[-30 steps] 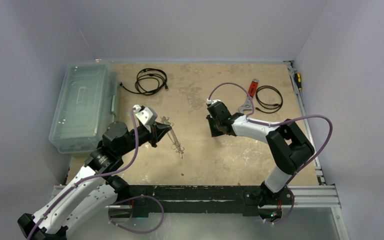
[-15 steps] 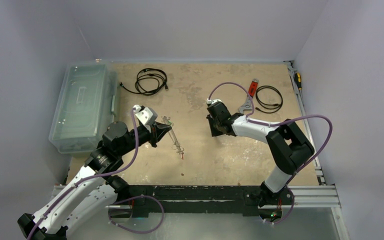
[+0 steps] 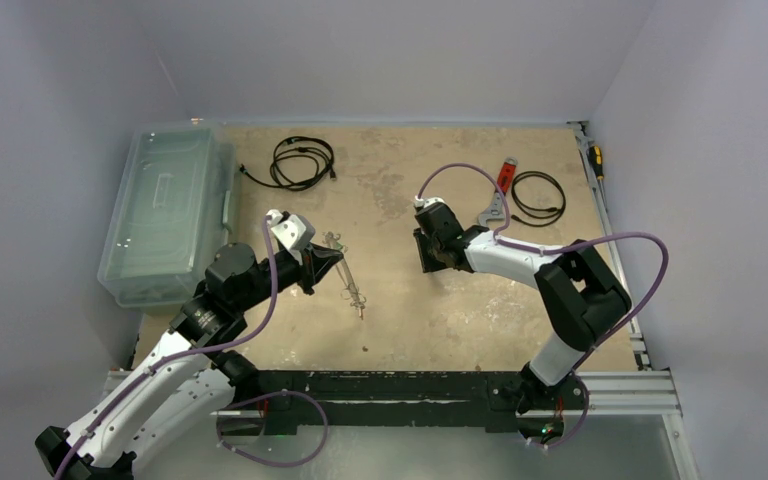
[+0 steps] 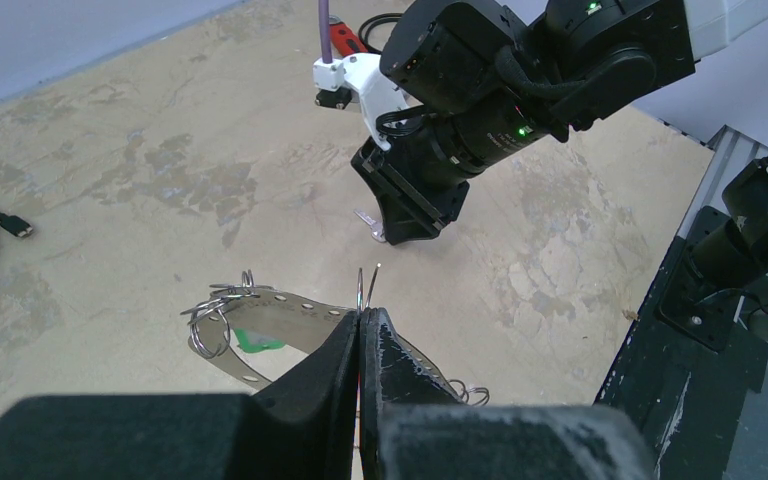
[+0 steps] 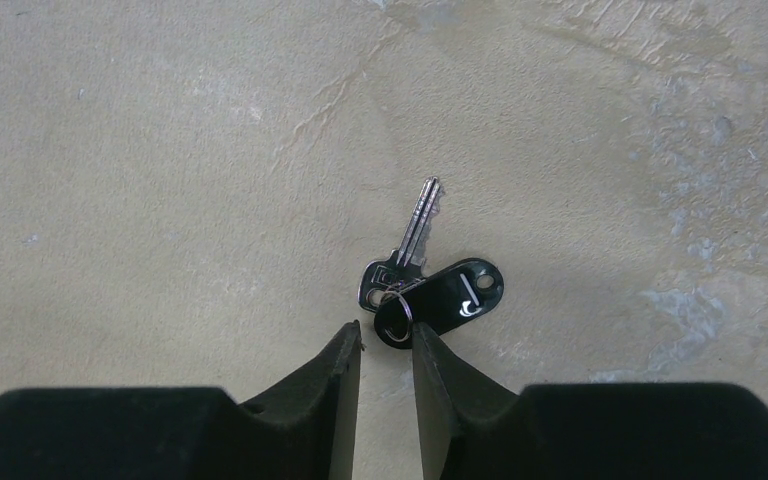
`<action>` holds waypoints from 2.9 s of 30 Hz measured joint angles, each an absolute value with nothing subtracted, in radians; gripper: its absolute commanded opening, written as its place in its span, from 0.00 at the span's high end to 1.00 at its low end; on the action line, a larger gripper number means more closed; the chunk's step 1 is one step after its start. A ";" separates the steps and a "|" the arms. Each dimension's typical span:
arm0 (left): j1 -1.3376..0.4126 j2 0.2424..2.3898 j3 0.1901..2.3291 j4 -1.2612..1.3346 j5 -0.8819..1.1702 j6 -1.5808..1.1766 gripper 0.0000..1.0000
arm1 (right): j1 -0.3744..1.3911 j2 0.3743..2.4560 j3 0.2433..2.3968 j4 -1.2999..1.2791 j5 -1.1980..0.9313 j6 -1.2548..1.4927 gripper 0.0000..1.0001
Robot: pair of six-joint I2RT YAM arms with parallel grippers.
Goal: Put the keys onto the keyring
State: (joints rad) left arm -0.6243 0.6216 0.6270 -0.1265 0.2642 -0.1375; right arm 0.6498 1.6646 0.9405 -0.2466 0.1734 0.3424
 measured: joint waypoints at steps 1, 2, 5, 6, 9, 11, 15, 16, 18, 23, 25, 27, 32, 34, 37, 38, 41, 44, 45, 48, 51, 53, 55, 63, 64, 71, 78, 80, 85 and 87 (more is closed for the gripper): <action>-0.624 0.622 0.627 -0.126 0.264 -0.138 1.00 | 0.650 1.665 0.941 -0.247 0.174 0.343 0.72; -0.624 0.622 0.627 -0.127 0.264 -0.138 1.00 | 0.650 1.665 0.941 -0.247 0.174 0.343 0.72; -0.624 0.622 0.627 -0.128 0.264 -0.138 1.00 | 0.650 1.665 0.941 -0.247 0.175 0.343 0.72; -0.624 0.622 0.627 -0.129 0.264 -0.138 1.00 | 0.650 1.665 0.941 -0.247 0.177 0.344 0.73; -0.624 0.622 0.627 -0.129 0.264 -0.138 1.00 | 0.650 1.665 0.941 -0.247 0.189 0.344 0.74; -0.624 0.622 0.627 -0.129 0.264 -0.138 1.00 | 0.650 1.665 0.941 -0.247 0.192 0.344 0.75; -0.624 0.622 0.627 -0.129 0.264 -0.138 1.00 | 0.650 1.665 0.941 -0.247 0.192 0.346 0.75; -0.624 0.622 0.627 -0.129 0.264 -0.138 1.00 | 0.650 1.665 0.941 -0.247 0.192 0.346 0.76; -0.624 0.622 0.627 -0.129 0.264 -0.138 1.00 | 0.650 1.665 0.941 -0.247 0.192 0.347 0.77; -0.624 0.622 0.627 -0.129 0.264 -0.138 1.00 | 0.650 1.669 0.941 -0.247 0.192 0.347 0.78; -0.624 0.622 0.627 -0.129 0.264 -0.138 1.00 | 0.650 1.671 0.941 -0.246 0.192 0.347 0.79; -0.624 0.622 0.627 -0.129 0.264 -0.138 1.00 | 0.650 1.675 0.941 -0.246 0.193 0.347 0.80; -0.624 0.622 0.627 -0.129 0.264 -0.138 1.00 | 0.650 1.680 0.941 -0.244 0.195 0.347 0.82; -0.624 0.622 0.627 -0.129 0.264 -0.138 1.00 | 0.650 1.680 0.941 -0.243 0.196 0.347 0.83; -0.624 0.622 0.627 -0.129 0.264 -0.138 1.00 | 0.650 1.680 0.941 -0.242 0.198 0.347 0.86; -0.624 0.622 0.627 -0.129 0.264 -0.138 1.00 | 0.650 1.680 0.941 -0.242 0.199 0.347 0.87; -0.624 0.622 0.627 -0.129 0.264 -0.138 1.00 | 0.650 1.680 0.941 -0.243 0.203 0.347 0.95; -0.624 0.622 0.627 -0.129 0.264 -0.138 1.00 | 0.650 1.680 0.941 -0.243 0.211 0.348 1.00; -0.624 0.622 0.627 -0.129 0.264 -0.138 1.00 | 0.650 1.680 0.941 -0.242 0.213 0.350 1.00; -0.624 0.624 0.627 -0.129 0.264 -0.138 1.00 | 0.650 1.680 0.941 -0.242 0.218 0.350 1.00; -0.624 0.625 0.627 -0.129 0.265 -0.138 1.00 | 0.650 1.679 0.941 -0.242 0.218 0.350 1.00; -0.624 0.625 0.627 -0.129 0.265 -0.138 1.00 | 0.650 1.674 0.941 -0.247 0.219 0.349 1.00; -0.624 0.625 0.627 -0.129 0.265 -0.138 1.00 | 0.650 1.664 0.941 -0.258 0.221 0.346 1.00; -0.624 0.625 0.627 -0.129 0.266 -0.138 1.00 | 0.651 1.492 0.942 -0.299 0.276 0.327 1.00; -0.624 0.626 0.627 -0.129 0.266 -0.138 1.00 | 0.651 1.458 0.943 -0.299 0.279 0.319 1.00; -0.624 0.631 0.627 -0.129 0.278 -0.138 1.00 | 0.659 1.275 0.944 -0.278 0.268 0.253 1.00; -0.624 0.632 0.627 -0.127 0.298 -0.138 1.00 | 0.670 1.081 0.921 -0.210 0.182 0.172 1.00; -0.624 0.632 0.627 -0.123 0.306 -0.139 1.00 | 0.672 1.044 0.912 -0.181 0.134 0.152 1.00; -0.625 0.634 0.627 -0.118 0.321 -0.146 1.00 | 0.676 1.006 0.879 -0.126 -0.048 0.097 1.00; -0.625 0.636 0.627 -0.114 0.328 -0.147 1.00 | 0.681 1.005 0.873 -0.121 -0.103 0.082 1.00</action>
